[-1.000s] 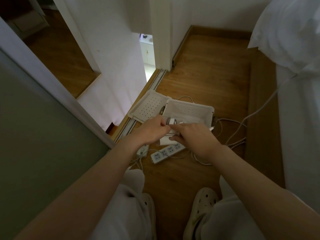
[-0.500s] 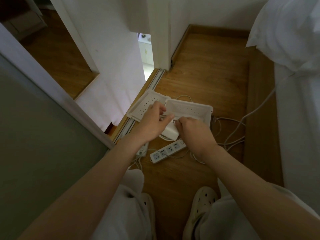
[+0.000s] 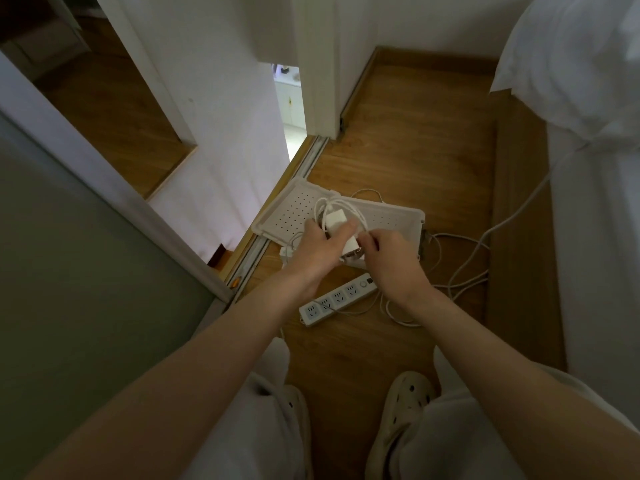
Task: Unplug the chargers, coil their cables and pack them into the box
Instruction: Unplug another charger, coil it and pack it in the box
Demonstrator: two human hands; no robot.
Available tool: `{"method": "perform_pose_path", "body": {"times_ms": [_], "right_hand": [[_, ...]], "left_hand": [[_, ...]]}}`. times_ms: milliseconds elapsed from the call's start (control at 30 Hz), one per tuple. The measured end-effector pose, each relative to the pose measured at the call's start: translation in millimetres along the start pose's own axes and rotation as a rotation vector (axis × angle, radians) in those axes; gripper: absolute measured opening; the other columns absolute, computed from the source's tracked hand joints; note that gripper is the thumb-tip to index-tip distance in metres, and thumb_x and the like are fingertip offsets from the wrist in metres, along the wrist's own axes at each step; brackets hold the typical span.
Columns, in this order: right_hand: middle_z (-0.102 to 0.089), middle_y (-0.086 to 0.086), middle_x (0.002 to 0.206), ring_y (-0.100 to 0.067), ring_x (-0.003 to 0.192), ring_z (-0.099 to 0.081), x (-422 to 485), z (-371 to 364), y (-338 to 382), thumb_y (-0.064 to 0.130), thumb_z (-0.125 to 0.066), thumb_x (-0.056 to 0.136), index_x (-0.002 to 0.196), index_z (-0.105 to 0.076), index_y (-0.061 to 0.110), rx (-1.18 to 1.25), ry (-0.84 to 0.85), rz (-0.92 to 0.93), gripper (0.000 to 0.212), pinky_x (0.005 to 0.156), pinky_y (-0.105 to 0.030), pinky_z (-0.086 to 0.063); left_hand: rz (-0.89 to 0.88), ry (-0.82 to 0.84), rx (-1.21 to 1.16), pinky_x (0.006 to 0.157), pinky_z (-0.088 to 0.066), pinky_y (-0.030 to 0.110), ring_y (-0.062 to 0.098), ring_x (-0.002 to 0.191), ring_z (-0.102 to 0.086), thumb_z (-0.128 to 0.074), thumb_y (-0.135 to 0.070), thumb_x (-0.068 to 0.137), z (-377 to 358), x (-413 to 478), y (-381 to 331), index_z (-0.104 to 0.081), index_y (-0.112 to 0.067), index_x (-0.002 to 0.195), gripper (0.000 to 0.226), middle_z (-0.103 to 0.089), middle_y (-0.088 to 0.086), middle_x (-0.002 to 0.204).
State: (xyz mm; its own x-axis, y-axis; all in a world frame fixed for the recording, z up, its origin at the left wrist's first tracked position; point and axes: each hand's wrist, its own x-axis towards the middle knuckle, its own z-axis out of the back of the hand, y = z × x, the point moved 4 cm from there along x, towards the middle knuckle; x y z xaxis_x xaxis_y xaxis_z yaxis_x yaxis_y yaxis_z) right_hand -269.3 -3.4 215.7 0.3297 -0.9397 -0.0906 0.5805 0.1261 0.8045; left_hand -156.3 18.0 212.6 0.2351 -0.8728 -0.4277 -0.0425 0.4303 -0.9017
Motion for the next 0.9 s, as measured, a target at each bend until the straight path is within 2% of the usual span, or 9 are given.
{"method": "perform_pose_path", "body": {"times_ms": [100,233,300,433,533,633,700,800,900], "right_hand": [[-0.052,0.003,0.061,-0.006,0.049,-0.043,1,3,4,0.023,-0.041,0.099,0.076,-0.059,0.013,-0.039,0.103,0.056,0.031,0.05,-0.02,-0.033],[-0.062,0.007,0.079,-0.001,0.054,-0.049,5,19,1,0.019,-0.044,0.098,0.111,-0.061,0.021,-0.066,0.159,0.055,0.021,0.052,-0.016,-0.039],[-0.065,0.008,0.082,-0.005,0.06,-0.053,7,27,-2,0.025,-0.048,0.096,0.1,-0.065,0.024,-0.187,0.143,0.064,0.017,0.057,-0.021,-0.046],[-0.063,0.012,0.074,-0.002,0.06,-0.057,7,43,-6,0.039,-0.061,0.087,0.075,-0.062,0.03,-0.353,0.037,0.046,0.015,0.051,-0.017,-0.041],[-0.066,0.004,0.07,-0.004,0.055,-0.057,10,53,-9,0.026,-0.07,0.082,0.076,-0.069,0.015,0.084,-0.041,-0.066,0.013,0.053,-0.017,-0.05],[-0.065,-0.004,0.076,-0.006,0.062,-0.06,6,46,-3,0.013,-0.07,0.081,0.089,-0.068,0.004,0.591,0.074,-0.23,0.011,0.066,-0.018,-0.054],[-0.065,-0.002,0.086,-0.007,0.076,-0.062,3,34,2,0.011,-0.066,0.084,0.094,-0.067,0.008,0.625,0.156,-0.239,0.01,0.074,-0.018,-0.054],[-0.064,0.0,0.094,-0.012,0.093,-0.059,-2,19,5,0.013,-0.058,0.09,0.095,-0.066,0.011,0.518,0.153,-0.201,0.01,0.085,-0.026,-0.05],[-0.064,0.003,0.088,-0.013,0.089,-0.061,-2,20,-1,0.012,-0.055,0.093,0.087,-0.064,0.014,0.594,0.049,-0.273,0.011,0.082,-0.029,-0.051]], "left_hand": [[-0.062,-0.058,0.112,0.082,-0.057,0.045,0.026,0.098,-0.064,-0.052,-0.03,0.094,9,7,-3,-0.031,-0.01,0.129,0.045,-0.056,0.012,0.113],[-0.1,-0.075,0.277,0.08,-0.056,0.05,0.027,0.095,-0.066,-0.046,-0.033,0.096,21,9,-8,-0.03,-0.015,0.133,0.044,-0.059,0.011,0.113],[-0.096,-0.054,0.297,0.075,-0.059,0.046,0.027,0.092,-0.068,-0.046,-0.033,0.096,23,10,-6,-0.032,-0.014,0.133,0.043,-0.06,0.012,0.113],[-0.101,0.006,0.321,0.059,-0.06,0.035,0.027,0.086,-0.07,-0.048,-0.029,0.095,21,13,-2,-0.036,-0.011,0.132,0.043,-0.06,0.015,0.114],[-0.041,-0.012,0.259,0.054,-0.058,0.031,0.028,0.091,-0.068,-0.05,-0.029,0.095,23,15,2,-0.037,-0.01,0.133,0.045,-0.057,0.016,0.119],[0.023,-0.022,0.257,0.054,-0.058,0.029,0.027,0.094,-0.064,-0.049,-0.029,0.096,25,14,5,-0.036,-0.009,0.132,0.044,-0.056,0.013,0.115],[0.019,0.003,0.371,0.053,-0.058,0.028,0.023,0.084,-0.064,-0.046,-0.031,0.097,21,12,6,-0.035,-0.008,0.129,0.041,-0.056,0.009,0.103],[0.003,0.054,0.507,0.071,-0.059,0.046,0.027,0.084,-0.066,-0.045,-0.036,0.097,13,8,10,-0.033,-0.008,0.131,0.045,-0.058,0.01,0.102],[0.017,0.05,0.51,0.08,-0.055,0.053,0.03,0.095,-0.064,-0.047,-0.038,0.095,12,9,13,-0.032,-0.011,0.132,0.048,-0.054,0.009,0.107]]}}
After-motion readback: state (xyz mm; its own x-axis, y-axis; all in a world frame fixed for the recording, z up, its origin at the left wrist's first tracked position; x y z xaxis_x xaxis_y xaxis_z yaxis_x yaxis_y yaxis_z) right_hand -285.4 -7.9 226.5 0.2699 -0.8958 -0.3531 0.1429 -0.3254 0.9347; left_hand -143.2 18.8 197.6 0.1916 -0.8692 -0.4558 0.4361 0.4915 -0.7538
